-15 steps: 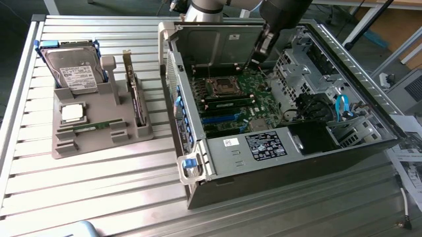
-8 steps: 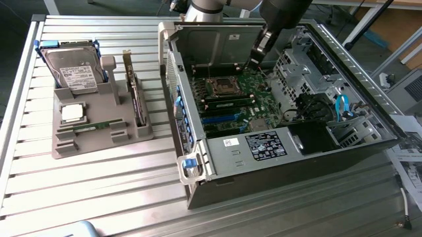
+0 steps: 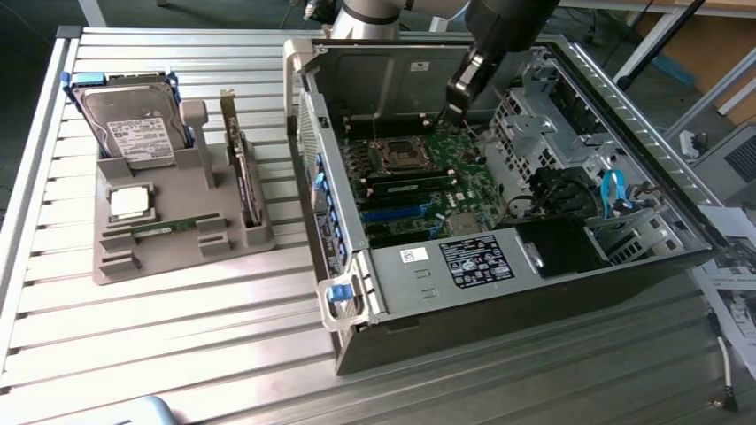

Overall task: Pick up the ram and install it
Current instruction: 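Press down the ram until it locks into place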

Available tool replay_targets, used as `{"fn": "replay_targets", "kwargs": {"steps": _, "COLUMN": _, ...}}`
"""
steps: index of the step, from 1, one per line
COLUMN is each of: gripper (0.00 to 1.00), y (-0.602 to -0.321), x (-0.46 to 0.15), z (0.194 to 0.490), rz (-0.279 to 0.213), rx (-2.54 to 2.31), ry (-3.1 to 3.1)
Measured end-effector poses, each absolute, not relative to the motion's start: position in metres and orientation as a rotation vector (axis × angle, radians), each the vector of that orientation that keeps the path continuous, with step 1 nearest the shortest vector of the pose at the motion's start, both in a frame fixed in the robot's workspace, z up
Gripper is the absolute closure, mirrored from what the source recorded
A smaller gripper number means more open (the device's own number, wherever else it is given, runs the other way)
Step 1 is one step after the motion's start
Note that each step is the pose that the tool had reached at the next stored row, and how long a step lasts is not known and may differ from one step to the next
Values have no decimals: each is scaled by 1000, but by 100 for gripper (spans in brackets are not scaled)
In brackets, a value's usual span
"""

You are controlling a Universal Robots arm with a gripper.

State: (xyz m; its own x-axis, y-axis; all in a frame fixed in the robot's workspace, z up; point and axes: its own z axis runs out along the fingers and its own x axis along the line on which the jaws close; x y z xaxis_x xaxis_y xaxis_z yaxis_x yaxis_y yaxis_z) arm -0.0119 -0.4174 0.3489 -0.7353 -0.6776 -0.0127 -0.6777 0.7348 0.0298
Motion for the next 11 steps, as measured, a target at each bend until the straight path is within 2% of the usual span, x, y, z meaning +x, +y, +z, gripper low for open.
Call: {"fn": "replay_targets", "kwargs": {"steps": 11, "gripper": 90, "y": -417, "x": -12, "z": 349, "rz": 50, "rx": -860, "ry": 3017}}
